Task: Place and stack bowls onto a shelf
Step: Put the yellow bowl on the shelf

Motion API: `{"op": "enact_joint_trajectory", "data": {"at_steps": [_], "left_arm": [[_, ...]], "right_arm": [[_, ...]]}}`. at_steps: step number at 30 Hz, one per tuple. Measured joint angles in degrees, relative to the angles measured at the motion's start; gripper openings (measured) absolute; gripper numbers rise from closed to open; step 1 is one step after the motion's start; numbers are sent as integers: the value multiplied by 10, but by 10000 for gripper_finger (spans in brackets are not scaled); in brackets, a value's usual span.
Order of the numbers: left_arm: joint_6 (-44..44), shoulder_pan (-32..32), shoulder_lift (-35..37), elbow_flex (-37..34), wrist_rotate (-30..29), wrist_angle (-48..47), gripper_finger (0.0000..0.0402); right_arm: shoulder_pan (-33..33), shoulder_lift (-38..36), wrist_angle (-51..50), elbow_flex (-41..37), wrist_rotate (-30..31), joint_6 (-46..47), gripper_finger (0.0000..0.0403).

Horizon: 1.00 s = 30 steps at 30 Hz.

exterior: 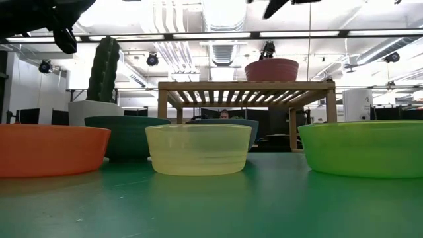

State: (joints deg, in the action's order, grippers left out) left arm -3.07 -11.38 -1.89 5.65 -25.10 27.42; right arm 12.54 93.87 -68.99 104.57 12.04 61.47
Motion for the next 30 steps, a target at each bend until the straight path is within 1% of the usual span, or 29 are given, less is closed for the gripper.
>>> {"op": "enact_joint_trajectory", "data": {"at_steps": [2,6,11,22,30], "left_arm": [[0,0,0,0,0,0,0],[0,0,0,0,0,0,0],[-5,0,0,0,1,0,0],[-5,0,0,0,1,0,0],[-5,0,0,0,1,0,0]], "right_arm": [[0,28,28,0,-32,-6,185],[-1,91,40,22,-78,-24,185],[-2,151,38,43,-107,-36,185],[-2,226,37,49,-121,-56,183],[-3,270,38,49,-120,-73,162]]}}
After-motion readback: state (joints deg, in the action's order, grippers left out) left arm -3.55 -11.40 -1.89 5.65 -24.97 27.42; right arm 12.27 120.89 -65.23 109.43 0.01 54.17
